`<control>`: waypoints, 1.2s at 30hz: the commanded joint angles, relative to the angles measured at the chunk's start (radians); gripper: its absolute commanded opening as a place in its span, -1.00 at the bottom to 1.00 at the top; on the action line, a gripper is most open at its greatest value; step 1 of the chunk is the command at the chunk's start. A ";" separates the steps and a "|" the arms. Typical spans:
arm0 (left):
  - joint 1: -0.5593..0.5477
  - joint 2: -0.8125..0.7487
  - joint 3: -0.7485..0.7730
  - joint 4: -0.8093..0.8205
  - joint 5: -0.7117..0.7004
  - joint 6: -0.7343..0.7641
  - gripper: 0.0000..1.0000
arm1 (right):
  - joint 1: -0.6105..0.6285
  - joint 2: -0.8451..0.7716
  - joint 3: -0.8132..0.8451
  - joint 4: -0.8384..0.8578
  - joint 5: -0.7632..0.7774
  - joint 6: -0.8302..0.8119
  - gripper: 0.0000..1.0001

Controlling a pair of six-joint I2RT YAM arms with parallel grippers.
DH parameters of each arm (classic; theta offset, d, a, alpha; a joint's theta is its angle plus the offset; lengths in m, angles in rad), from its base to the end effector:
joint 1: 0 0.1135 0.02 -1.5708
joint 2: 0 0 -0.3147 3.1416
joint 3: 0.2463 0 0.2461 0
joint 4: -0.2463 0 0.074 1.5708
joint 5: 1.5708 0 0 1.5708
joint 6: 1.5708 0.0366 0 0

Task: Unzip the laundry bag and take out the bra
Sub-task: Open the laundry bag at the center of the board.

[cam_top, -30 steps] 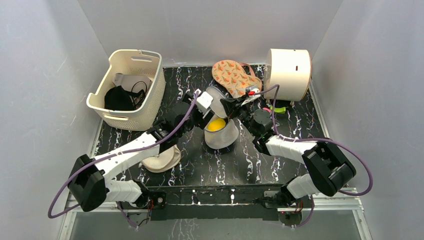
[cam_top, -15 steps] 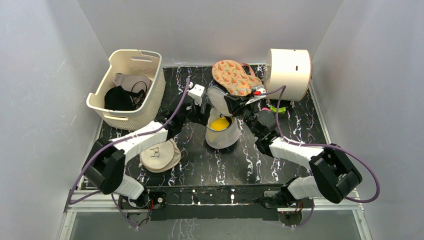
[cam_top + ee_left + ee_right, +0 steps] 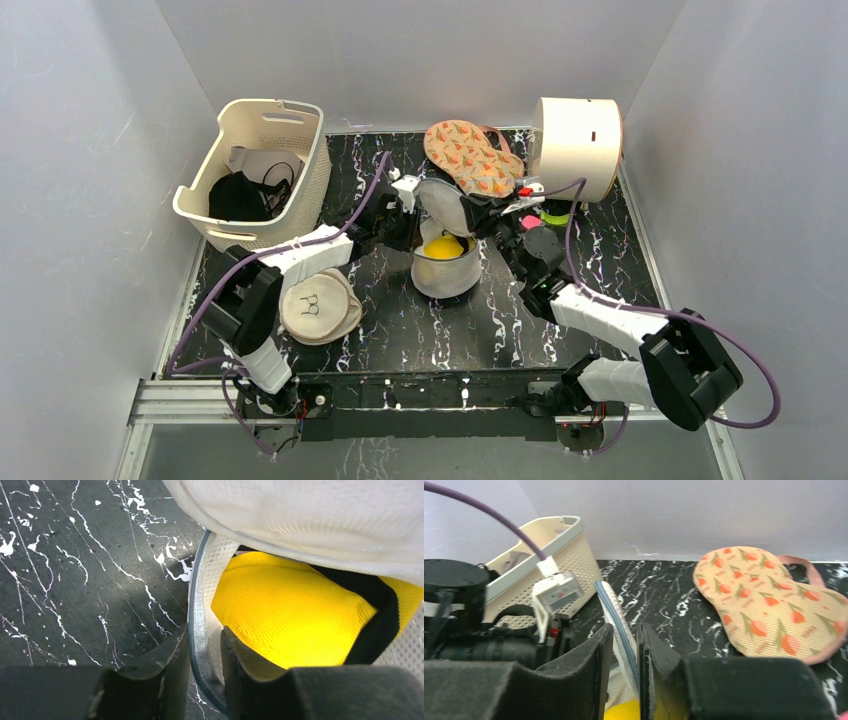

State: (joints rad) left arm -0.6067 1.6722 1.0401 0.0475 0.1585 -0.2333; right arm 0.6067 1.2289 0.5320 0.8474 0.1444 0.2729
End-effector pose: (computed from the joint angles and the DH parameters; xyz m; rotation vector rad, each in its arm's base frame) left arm 0.3021 -0.2167 0.2732 0.5049 2.1627 -0.6471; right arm 0.2043 0.1354 0.3193 -0.1203 1.4461 0.6214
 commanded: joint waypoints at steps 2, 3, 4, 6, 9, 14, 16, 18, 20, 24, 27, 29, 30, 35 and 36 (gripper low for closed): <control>0.002 -0.107 -0.011 0.028 0.016 0.039 -0.57 | -0.011 -0.076 0.008 -0.217 0.234 0.054 -0.52; 0.002 -0.123 -0.022 0.040 0.007 0.044 -0.62 | -0.017 -0.084 0.017 -0.274 0.283 0.082 -0.53; 0.002 -0.137 -0.029 0.048 -0.003 0.051 -0.67 | -0.025 -0.088 0.030 -0.339 0.338 0.123 -0.54; 0.002 -0.161 -0.037 0.054 -0.016 0.064 -0.77 | -0.047 -0.095 0.045 -0.450 0.380 0.162 -0.56; 0.002 -0.184 -0.048 0.065 -0.034 0.073 -0.90 | -0.064 -0.113 0.045 -0.546 0.394 0.174 -0.55; 0.001 -0.199 -0.050 0.067 -0.032 0.075 -1.00 | -0.077 -0.133 0.070 -0.681 0.413 0.203 0.16; -0.003 -0.205 -0.052 0.066 -0.036 0.073 -1.00 | -0.078 -0.134 0.102 -0.722 0.324 0.193 0.54; -0.014 -0.217 -0.048 0.049 -0.065 0.074 -1.00 | -0.078 -0.127 0.143 -0.780 0.201 0.219 0.72; -0.039 -0.237 -0.058 0.043 -0.125 0.095 -1.00 | -0.078 -0.107 0.182 -0.835 0.051 0.248 0.77; -0.058 -0.295 -0.087 0.001 -0.207 0.083 -1.00 | -0.078 -0.047 0.277 -0.959 -0.199 0.210 0.84; -0.058 -0.365 -0.130 -0.048 -0.235 0.017 -1.00 | -0.078 -0.012 0.328 -1.061 -0.244 0.196 0.88; -0.057 -0.403 -0.166 -0.066 -0.240 -0.027 -1.00 | -0.078 -0.004 0.315 -1.048 -0.317 0.190 0.87; -0.057 -0.414 -0.181 -0.076 -0.238 -0.045 -1.00 | -0.078 -0.002 0.306 -1.043 -0.339 0.184 0.87; -0.057 -0.423 -0.159 -0.181 -0.242 -0.082 -0.53 | -0.078 -0.022 0.287 -1.071 -0.330 0.173 0.84; -0.057 -0.421 -0.142 -0.207 -0.252 -0.081 -0.38 | -0.078 -0.031 0.282 -1.080 -0.326 0.170 0.84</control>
State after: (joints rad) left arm -0.6685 1.2678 0.8597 -0.0505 -0.0616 -0.2703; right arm 0.5293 1.2339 0.8143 -0.2169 -0.1390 0.4690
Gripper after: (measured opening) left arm 0.209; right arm 0.925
